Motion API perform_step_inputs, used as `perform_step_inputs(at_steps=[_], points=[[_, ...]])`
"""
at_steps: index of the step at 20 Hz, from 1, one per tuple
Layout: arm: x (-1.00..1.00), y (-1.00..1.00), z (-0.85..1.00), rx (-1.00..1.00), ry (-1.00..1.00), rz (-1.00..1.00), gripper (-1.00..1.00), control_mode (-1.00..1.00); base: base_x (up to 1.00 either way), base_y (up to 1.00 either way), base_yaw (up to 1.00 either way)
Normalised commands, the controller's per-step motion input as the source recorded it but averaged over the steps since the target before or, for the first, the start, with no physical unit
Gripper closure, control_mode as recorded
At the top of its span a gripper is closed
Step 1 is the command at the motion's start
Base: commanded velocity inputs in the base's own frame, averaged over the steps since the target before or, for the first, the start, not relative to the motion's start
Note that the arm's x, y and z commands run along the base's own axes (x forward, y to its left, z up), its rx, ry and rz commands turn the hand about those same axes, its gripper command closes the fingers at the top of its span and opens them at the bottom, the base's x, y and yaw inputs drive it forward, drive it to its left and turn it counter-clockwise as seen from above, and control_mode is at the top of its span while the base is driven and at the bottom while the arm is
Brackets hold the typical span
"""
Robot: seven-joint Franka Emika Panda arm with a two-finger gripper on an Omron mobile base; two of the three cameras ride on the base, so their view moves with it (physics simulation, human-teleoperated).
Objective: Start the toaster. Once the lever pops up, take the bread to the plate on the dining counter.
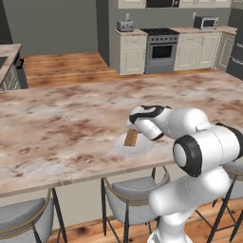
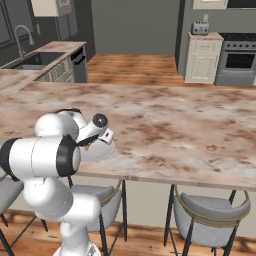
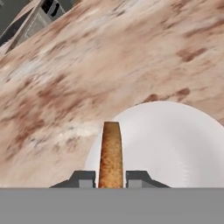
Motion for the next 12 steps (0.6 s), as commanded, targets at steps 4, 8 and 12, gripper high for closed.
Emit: perform_step_inputs(at_steps=[4, 8, 12], points=[[0.00, 0.00, -0.25, 0.00, 0.00, 0.00, 1.00, -1.00, 0.00, 0.00, 0.00], [-0.02, 0.00, -0.02, 0.00, 0.00, 0.00, 1.00, -1.00, 0.00, 0.00, 0.00], [0.00, 0.00, 0.00, 0.00, 0.00, 0.00, -1.00, -1.00, 0.00, 0.00, 0.00]])
